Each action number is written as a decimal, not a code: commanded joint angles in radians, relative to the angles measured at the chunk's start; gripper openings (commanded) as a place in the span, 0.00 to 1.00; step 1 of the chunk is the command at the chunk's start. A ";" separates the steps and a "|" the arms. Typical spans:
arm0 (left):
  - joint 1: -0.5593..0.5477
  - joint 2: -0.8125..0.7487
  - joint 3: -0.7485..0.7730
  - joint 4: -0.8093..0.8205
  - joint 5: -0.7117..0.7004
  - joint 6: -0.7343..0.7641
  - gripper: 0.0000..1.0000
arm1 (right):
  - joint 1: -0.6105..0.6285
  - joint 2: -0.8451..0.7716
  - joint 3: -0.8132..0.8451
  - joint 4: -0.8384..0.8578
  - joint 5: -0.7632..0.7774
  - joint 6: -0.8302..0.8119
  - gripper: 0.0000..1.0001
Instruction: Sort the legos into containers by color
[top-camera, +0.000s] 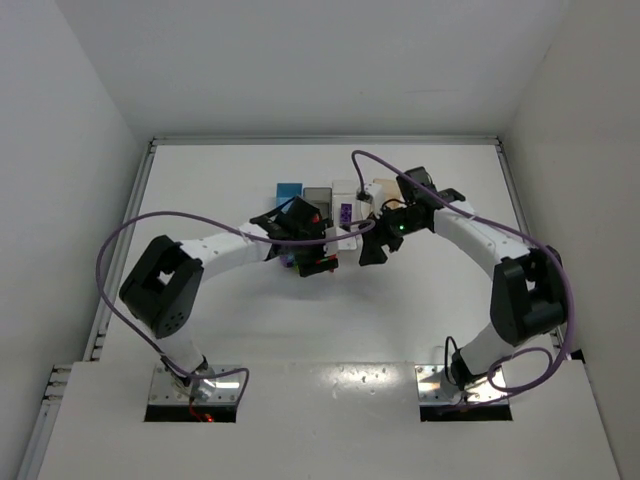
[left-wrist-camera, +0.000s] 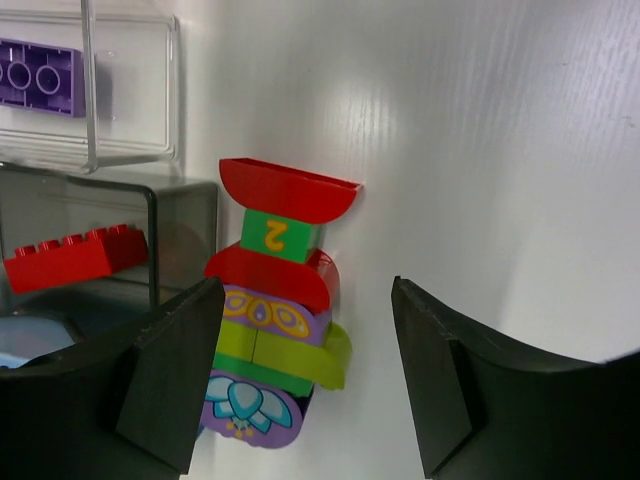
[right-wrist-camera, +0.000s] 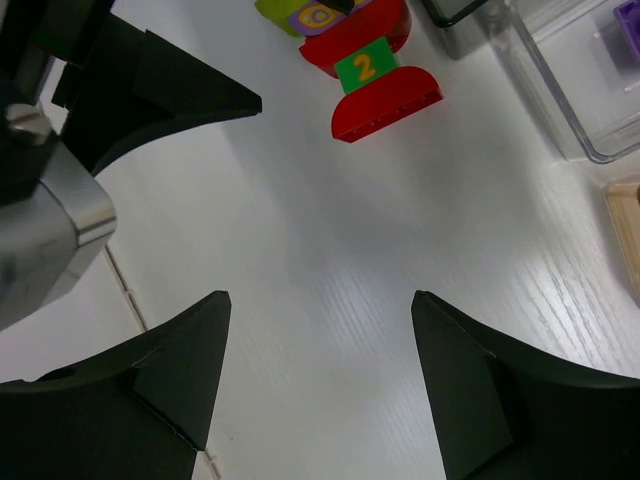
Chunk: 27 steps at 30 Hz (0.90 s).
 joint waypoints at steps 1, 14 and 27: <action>-0.011 0.031 0.055 0.017 0.052 0.020 0.74 | -0.027 -0.045 -0.008 0.042 -0.001 0.017 0.74; -0.011 0.153 0.148 0.017 0.071 0.039 0.74 | -0.113 -0.266 -0.122 0.220 0.210 0.215 0.81; -0.021 0.193 0.130 0.017 0.080 0.058 0.74 | -0.183 -0.257 -0.122 0.188 0.165 0.215 0.81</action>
